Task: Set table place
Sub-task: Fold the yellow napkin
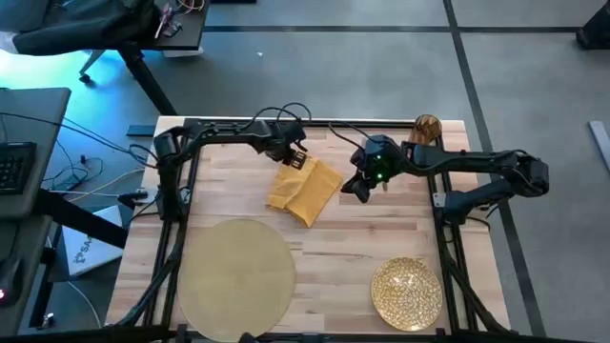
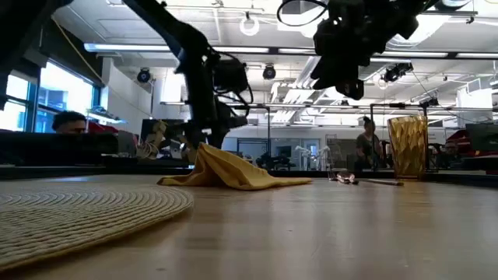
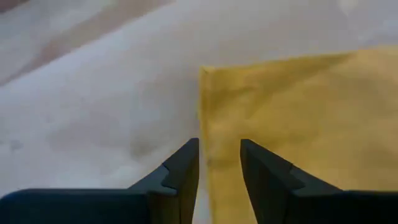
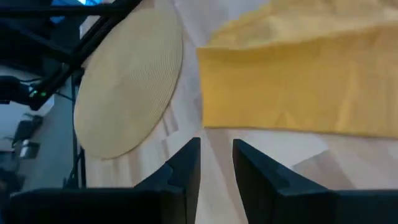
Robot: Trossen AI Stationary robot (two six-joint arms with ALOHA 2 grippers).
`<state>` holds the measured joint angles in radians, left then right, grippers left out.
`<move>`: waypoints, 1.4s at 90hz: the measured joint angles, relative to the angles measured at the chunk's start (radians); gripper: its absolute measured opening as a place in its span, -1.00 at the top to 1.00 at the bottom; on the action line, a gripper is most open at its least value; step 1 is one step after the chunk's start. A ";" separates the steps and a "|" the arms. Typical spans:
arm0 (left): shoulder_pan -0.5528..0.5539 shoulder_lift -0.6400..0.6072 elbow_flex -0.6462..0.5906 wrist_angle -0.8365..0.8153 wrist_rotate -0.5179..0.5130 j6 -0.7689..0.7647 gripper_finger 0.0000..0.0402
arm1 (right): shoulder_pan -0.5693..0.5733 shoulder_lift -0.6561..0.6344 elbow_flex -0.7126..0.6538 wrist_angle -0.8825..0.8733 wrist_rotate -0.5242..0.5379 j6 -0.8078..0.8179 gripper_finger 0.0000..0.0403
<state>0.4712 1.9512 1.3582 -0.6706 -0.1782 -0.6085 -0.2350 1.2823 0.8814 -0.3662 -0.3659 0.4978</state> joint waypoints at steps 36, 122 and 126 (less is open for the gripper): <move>0.009 0.094 0.004 0.123 0.083 0.118 0.85 | 0.084 -0.001 0.000 -0.073 -0.005 0.059 0.61; -0.285 -0.468 0.416 -0.028 0.257 0.427 1.00 | -0.081 -0.183 0.002 0.007 0.206 -0.095 0.61; -0.320 -0.452 0.377 -0.066 0.282 0.407 1.00 | -0.086 -0.187 0.002 0.007 0.198 -0.109 0.61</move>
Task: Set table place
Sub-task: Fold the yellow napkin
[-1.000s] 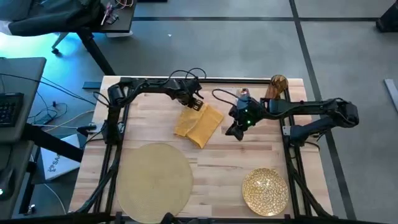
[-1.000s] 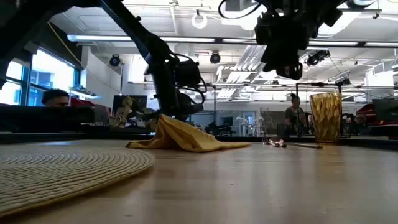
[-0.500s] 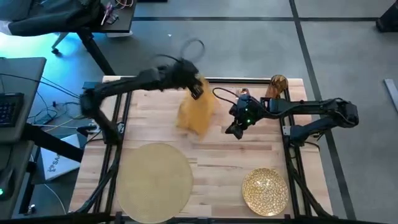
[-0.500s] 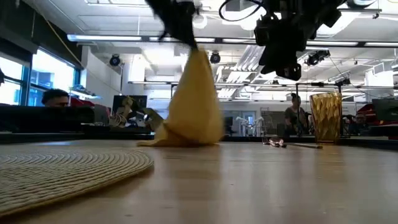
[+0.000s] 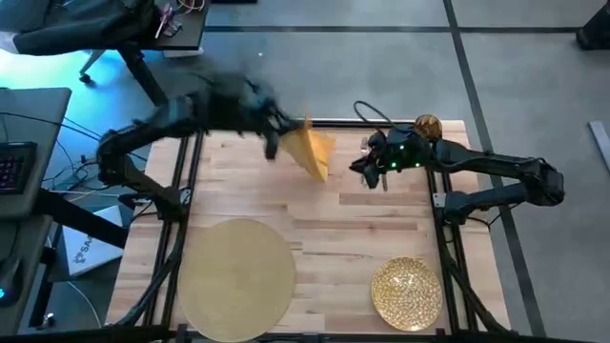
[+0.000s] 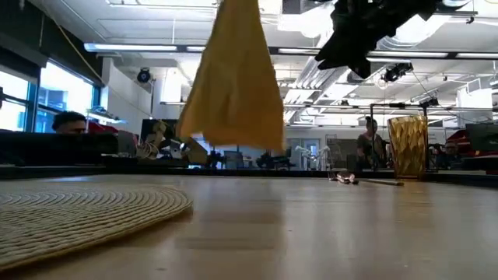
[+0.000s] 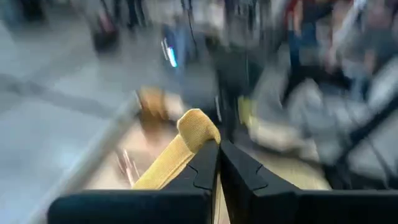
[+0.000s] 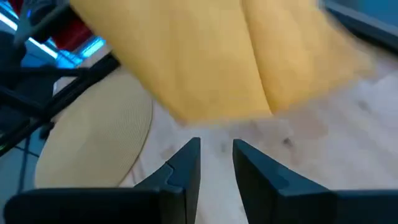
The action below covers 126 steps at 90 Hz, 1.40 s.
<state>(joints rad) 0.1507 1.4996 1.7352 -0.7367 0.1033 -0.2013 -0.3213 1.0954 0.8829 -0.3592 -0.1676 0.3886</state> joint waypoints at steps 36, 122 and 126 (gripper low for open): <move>-0.214 0.020 -0.276 -0.059 0.229 -0.268 1.00 | 0.030 0.131 0.000 0.009 -0.036 -0.057 0.55; -0.401 -0.271 -0.374 -0.401 -0.165 -0.687 1.00 | 0.040 0.994 0.661 0.029 0.084 -0.251 0.07; -0.401 -0.291 -0.374 -0.419 -0.185 -0.687 1.00 | 0.039 1.029 0.697 0.013 0.084 -0.248 0.07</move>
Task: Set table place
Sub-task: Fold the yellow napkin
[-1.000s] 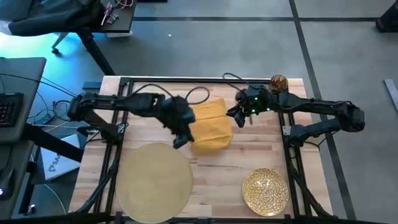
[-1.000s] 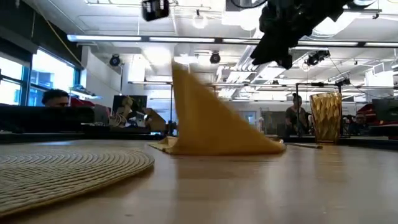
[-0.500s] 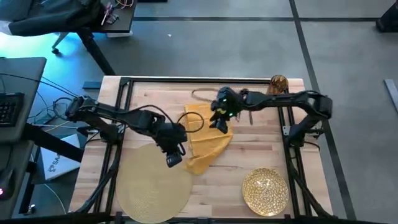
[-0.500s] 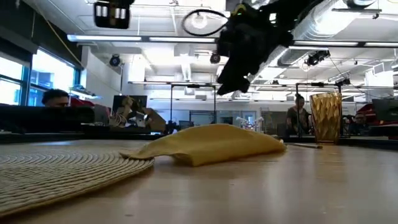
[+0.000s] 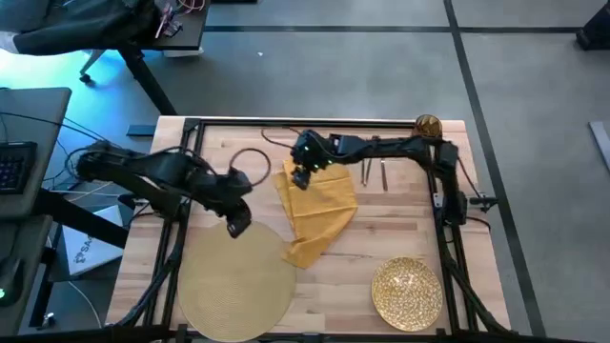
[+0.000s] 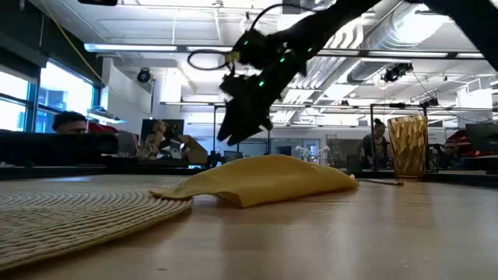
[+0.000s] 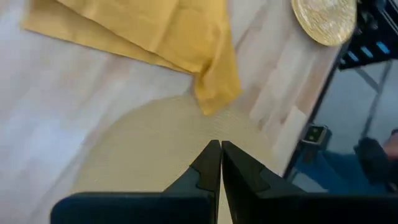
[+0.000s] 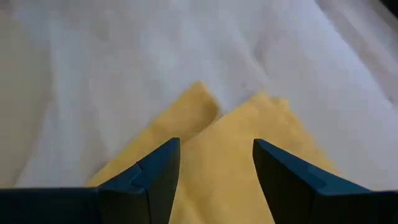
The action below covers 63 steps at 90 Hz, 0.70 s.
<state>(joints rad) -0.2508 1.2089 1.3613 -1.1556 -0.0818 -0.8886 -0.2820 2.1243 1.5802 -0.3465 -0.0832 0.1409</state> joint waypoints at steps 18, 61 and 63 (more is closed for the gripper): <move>0.000 -0.058 0.000 -0.072 -0.072 0.001 1.00 | 0.028 0.139 0.129 -0.095 -0.004 0.068 0.10; 0.000 -0.068 0.000 -0.090 -0.176 0.028 1.00 | 0.028 0.096 0.289 -0.410 0.013 -0.027 0.99; 0.000 -0.068 0.000 -0.090 -0.188 0.028 1.00 | 0.023 0.088 0.299 -0.424 -0.023 -0.034 0.99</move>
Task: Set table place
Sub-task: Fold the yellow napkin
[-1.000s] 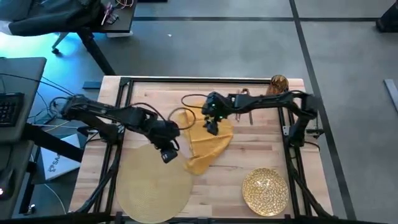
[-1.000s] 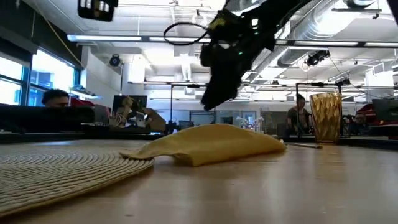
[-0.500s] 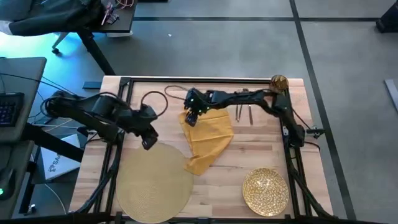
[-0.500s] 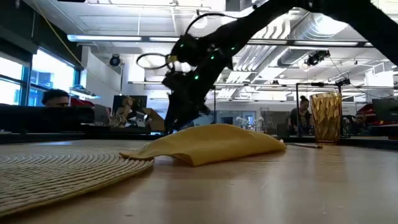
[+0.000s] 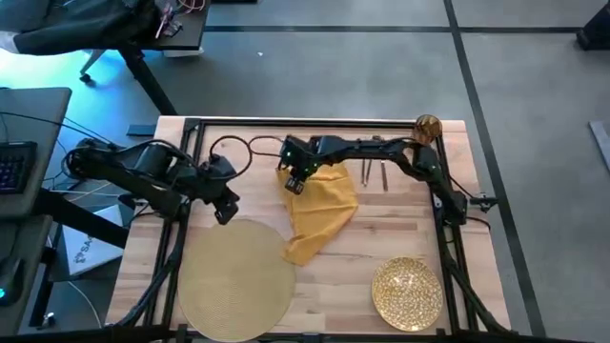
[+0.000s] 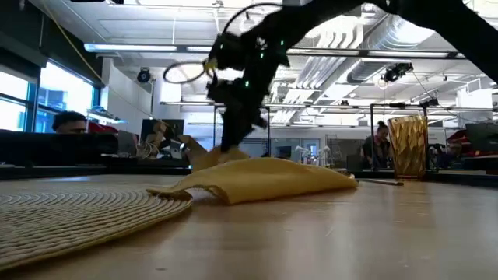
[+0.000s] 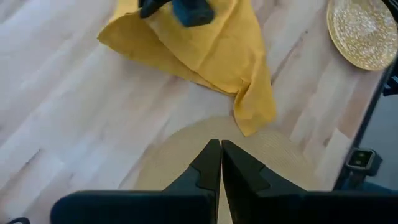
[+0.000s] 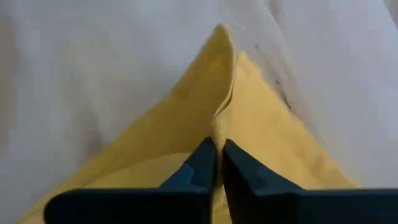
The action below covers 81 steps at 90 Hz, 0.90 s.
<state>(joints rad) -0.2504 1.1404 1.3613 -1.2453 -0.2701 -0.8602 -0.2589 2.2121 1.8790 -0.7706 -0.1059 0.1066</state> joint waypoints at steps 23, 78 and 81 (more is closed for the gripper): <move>0.002 0.000 0.000 0.010 -0.169 -0.002 1.00 | -0.045 -0.161 0.074 -0.219 -0.403 -0.113 1.00; 0.215 -0.005 -0.415 0.674 -0.045 -0.026 0.35 | 0.006 -0.263 0.056 -0.198 -0.298 0.023 1.00; 0.228 -0.005 -0.447 0.731 -0.026 -0.043 0.29 | 0.006 -0.267 0.056 -0.197 -0.298 0.027 1.00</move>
<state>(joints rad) -0.0229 1.1355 0.9145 -0.5145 -0.2958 -0.9031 -0.2531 1.9453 1.9350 -0.9680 -0.4034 0.1341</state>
